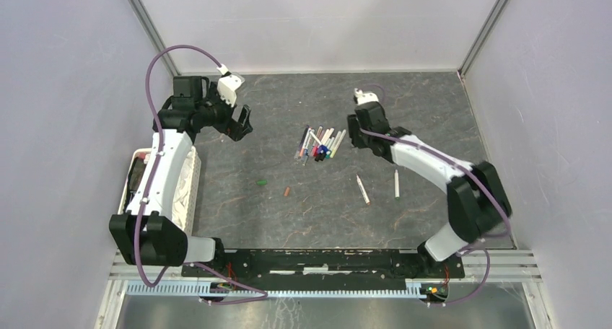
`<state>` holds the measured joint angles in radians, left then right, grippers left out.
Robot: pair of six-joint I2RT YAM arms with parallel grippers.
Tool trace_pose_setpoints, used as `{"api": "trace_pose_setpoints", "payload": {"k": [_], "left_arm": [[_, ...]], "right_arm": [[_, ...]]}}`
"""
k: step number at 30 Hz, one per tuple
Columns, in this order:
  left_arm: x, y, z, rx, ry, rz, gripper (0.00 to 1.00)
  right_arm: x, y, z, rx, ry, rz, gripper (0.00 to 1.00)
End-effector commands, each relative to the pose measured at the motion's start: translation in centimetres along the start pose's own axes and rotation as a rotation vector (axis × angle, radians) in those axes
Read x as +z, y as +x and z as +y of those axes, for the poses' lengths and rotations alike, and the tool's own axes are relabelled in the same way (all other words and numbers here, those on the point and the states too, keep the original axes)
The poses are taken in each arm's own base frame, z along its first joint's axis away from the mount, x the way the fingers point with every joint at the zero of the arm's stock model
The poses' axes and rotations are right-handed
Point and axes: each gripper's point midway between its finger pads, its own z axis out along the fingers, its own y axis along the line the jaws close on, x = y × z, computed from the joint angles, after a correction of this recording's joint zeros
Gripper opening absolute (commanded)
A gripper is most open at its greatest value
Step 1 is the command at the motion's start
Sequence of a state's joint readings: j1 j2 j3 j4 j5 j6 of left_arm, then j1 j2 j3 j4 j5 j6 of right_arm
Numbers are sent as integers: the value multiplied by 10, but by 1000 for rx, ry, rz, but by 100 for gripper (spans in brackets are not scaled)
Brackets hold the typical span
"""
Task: Open the pen caps
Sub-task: Place the pen at the center of the board, then pick up the pen from the center of the board.
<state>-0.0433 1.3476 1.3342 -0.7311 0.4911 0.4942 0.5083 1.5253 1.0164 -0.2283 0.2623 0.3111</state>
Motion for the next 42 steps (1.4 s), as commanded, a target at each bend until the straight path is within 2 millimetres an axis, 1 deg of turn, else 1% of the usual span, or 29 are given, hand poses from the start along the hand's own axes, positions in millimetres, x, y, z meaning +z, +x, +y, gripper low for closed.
{"api": "trace_pose_setpoints", "payload": {"k": [1,3,4,5,8,12,16,21,26,30,38,42], "left_arm": [[-17,-20,-12,-31,45,-79,100],[-15,-16,-14,-44,65,-65,100],[-14,-13,-16,-55,74,-53,100],[-13,-9,-16,-61,80,-39,100],[-11,-1,-19,-53,97,-10,100],[-14,4,-22,-29,97,-4,100],[-18,1,-25,-14,94,-29,95],[-17,4,-28,-11,107,-34,94],[-15,10,-30,-12,121,-15,93],[-15,10,-31,-7,124,-15,93],[-12,17,-39,-22,175,4,93],[-13,14,-40,-17,181,-5,93]], "right_arm": [[30,-13,39,0,-46,54,52],[49,-13,49,-10,-42,87,51],[55,-16,52,-8,-40,91,50],[64,-13,54,-9,-34,107,49],[80,-14,58,-5,-22,121,47],[94,-12,56,-16,18,148,41],[95,-5,52,-6,39,153,38],[94,3,46,-6,51,165,32],[94,8,39,9,57,174,31],[96,10,36,14,70,180,31],[96,7,42,46,49,174,33],[99,7,45,59,39,175,35]]}}
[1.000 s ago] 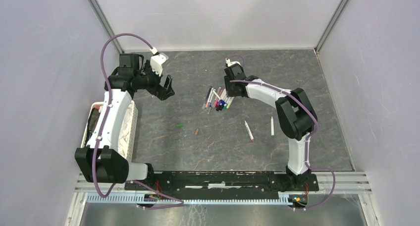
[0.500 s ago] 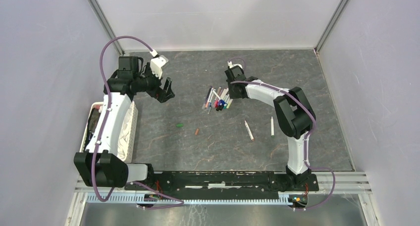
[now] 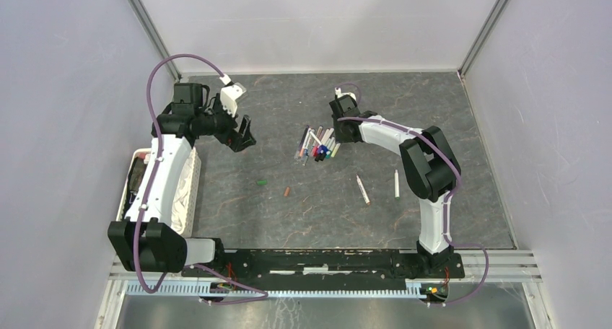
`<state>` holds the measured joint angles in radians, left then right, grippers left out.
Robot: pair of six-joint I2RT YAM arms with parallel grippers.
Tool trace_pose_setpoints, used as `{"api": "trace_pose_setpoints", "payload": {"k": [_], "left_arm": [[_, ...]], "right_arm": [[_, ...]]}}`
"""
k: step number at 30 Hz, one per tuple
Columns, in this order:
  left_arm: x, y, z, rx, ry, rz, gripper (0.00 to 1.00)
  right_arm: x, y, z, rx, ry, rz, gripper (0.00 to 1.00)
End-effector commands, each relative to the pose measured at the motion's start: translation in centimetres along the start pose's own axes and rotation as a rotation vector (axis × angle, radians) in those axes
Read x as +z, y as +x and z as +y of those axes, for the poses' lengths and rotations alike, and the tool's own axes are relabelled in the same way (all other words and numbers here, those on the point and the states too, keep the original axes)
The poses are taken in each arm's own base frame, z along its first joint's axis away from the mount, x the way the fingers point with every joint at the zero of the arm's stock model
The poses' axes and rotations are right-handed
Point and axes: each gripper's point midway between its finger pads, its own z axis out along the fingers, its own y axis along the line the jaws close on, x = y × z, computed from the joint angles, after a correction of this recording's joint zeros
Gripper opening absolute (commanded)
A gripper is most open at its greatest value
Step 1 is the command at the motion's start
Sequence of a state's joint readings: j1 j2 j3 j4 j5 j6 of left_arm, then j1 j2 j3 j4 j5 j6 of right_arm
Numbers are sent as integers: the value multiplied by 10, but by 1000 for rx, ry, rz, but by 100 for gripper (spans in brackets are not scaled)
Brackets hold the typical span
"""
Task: Open the pen caps
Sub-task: Pick up the pen from the center of the board.
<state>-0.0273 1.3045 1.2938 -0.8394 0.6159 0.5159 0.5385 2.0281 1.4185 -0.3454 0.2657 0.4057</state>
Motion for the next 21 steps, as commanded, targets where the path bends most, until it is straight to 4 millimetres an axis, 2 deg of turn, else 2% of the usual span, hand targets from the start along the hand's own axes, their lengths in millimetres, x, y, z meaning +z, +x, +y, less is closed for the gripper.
{"api": "trace_pose_setpoints", "payload": {"k": [1,11,17,21], "left_arm": [[-1,-3,-7,27,47,-22,93],[1,3,-14,25,86,-11,93],[3,4,-16,16,105,-9,93],[3,7,-17,18,110,-2,94]], "right_arm": [[-4,-10,4,48,-11,-19,35],[14,15,1,51,8,46,34],[12,25,-9,43,36,55,32],[6,32,-21,41,56,49,27]]}}
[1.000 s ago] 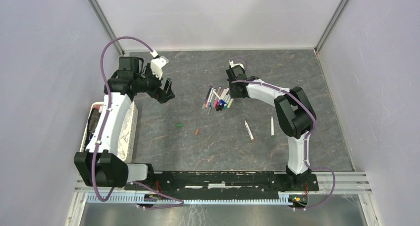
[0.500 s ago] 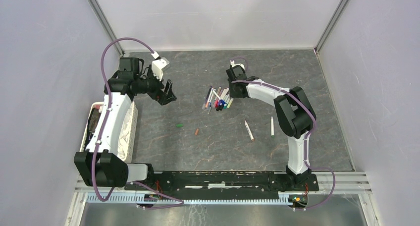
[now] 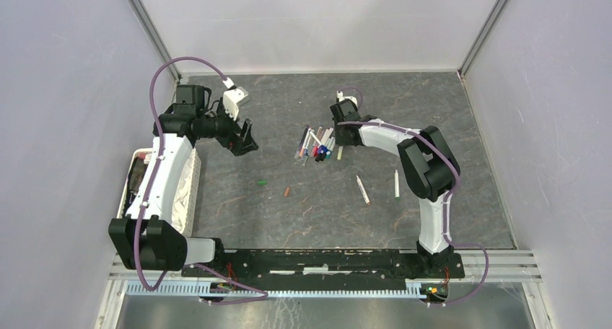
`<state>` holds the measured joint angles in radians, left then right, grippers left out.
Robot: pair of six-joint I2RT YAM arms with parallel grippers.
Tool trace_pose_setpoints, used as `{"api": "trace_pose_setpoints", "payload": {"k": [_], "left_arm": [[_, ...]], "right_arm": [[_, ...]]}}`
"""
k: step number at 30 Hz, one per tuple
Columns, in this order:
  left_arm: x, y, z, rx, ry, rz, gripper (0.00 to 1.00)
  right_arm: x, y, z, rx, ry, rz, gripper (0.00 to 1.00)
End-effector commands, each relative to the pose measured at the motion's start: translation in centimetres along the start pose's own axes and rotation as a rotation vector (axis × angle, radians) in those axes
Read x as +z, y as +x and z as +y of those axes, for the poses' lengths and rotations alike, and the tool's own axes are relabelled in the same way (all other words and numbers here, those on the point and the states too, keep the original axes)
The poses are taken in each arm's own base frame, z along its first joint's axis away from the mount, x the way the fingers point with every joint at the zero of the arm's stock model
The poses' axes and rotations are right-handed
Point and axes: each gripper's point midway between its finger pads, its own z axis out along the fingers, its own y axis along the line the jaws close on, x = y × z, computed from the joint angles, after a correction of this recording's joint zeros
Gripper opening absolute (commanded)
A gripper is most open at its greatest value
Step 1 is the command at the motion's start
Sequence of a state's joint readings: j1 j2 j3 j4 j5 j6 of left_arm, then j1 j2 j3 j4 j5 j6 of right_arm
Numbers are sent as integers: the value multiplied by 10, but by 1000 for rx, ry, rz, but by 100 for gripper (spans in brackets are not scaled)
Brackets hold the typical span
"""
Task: Open the pen caps
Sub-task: Pick up the pen from the center of the board.
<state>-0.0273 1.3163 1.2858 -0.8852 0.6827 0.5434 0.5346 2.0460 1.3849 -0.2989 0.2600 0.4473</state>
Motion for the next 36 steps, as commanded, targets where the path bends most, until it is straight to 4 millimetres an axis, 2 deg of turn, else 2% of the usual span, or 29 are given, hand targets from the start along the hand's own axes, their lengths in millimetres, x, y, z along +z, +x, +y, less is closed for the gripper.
{"api": "trace_pose_setpoints", "payload": {"k": [1,5,9,13,19,25,29,33,36], "left_arm": [[0,0,-3,30,29,-13,94],[1,2,-8,17,55,-13,100],[1,2,-12,6,66,-15,100],[-3,-7,-16,-7,75,-40,100],[-11,-34,-26,-34,129,-113,100],[-19,-57,-38,-20,182,-171,100],[-23,-70,-54,-26,241,-207,100],[-24,-76,-77,-35,339,-242,100],[-21,-77,-91,-41,392,-256,97]], "right_arm": [[-7,22,-25,0,61,39,25],[-15,26,-29,3,60,31,10],[-32,17,-26,46,18,-26,1],[-59,0,-17,117,-66,-107,0],[-130,-40,17,234,-292,-333,0],[-216,-79,71,315,-544,-552,0],[-274,-94,106,367,-704,-671,0],[-314,-107,132,400,-800,-748,0],[-334,-110,150,415,-856,-775,0]]}}
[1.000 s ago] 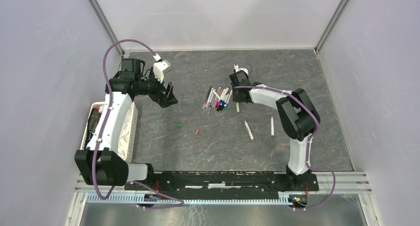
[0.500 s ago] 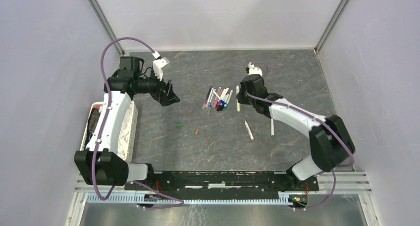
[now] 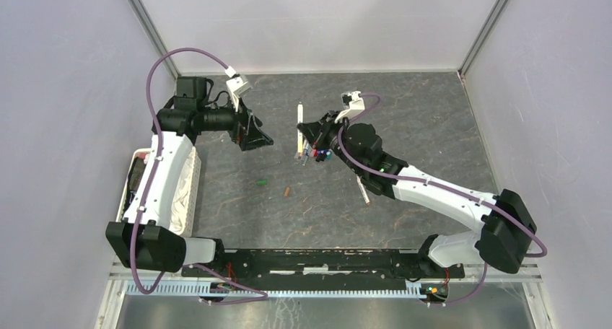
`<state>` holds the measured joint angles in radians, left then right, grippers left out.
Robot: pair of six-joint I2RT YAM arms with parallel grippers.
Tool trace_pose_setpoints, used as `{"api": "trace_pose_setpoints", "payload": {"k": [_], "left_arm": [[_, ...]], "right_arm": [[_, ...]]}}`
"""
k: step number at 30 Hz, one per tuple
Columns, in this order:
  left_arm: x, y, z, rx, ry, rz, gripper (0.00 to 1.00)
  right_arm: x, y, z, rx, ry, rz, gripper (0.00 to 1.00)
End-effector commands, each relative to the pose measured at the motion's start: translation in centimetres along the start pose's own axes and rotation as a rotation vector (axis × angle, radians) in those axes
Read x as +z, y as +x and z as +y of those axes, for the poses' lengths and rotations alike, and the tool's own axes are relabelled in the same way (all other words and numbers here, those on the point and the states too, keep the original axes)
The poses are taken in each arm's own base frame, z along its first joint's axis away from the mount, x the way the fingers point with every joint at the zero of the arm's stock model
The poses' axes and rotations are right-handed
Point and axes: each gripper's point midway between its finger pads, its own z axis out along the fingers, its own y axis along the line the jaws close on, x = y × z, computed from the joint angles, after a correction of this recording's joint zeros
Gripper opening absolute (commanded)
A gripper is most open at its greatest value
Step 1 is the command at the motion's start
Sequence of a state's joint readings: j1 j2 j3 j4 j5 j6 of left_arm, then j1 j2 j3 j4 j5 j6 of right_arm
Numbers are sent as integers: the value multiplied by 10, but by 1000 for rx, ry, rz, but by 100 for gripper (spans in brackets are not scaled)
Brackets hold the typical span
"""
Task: Open the pen caps
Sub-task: Pick up the pen from the center of the board, then open the pen cap from the pen.
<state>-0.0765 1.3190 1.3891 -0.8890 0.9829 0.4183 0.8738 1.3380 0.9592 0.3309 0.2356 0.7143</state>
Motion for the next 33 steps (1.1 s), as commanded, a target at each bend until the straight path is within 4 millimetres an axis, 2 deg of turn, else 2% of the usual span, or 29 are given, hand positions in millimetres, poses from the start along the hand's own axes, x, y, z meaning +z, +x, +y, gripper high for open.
{"api": "trace_pose_setpoints", "payload": {"k": [1,7,13,16,20,23,24,27,31,32,33], "left_arm": [[5,-17,-35,-16,125,-75,96],[23,-5,-60,-59,226,-49,91],[32,-3,-62,-72,225,-52,80],[34,-5,-57,-70,206,-57,68],[35,-7,-52,-60,179,-61,39],[35,-6,-50,-54,162,-65,13],[35,-7,-50,-51,158,-65,8],[35,-5,-47,-42,140,-61,3],[34,7,-33,28,64,-18,2],[34,12,-28,60,41,0,2],[33,19,-23,103,18,22,2]], "right_arm": [[3,-44,56,89,-113,-168,0],[9,-41,82,93,-141,-184,0],[9,-36,87,101,-143,-193,0],[6,-34,85,99,-129,-200,0],[1,-32,76,89,-95,-210,0],[0,-28,72,87,-86,-205,0],[0,-26,71,85,-83,-199,0],[0,-19,69,82,-74,-181,0],[1,-18,62,44,-28,-131,21],[2,-23,60,36,-23,-112,27],[3,-27,58,23,-29,-97,36]]}}
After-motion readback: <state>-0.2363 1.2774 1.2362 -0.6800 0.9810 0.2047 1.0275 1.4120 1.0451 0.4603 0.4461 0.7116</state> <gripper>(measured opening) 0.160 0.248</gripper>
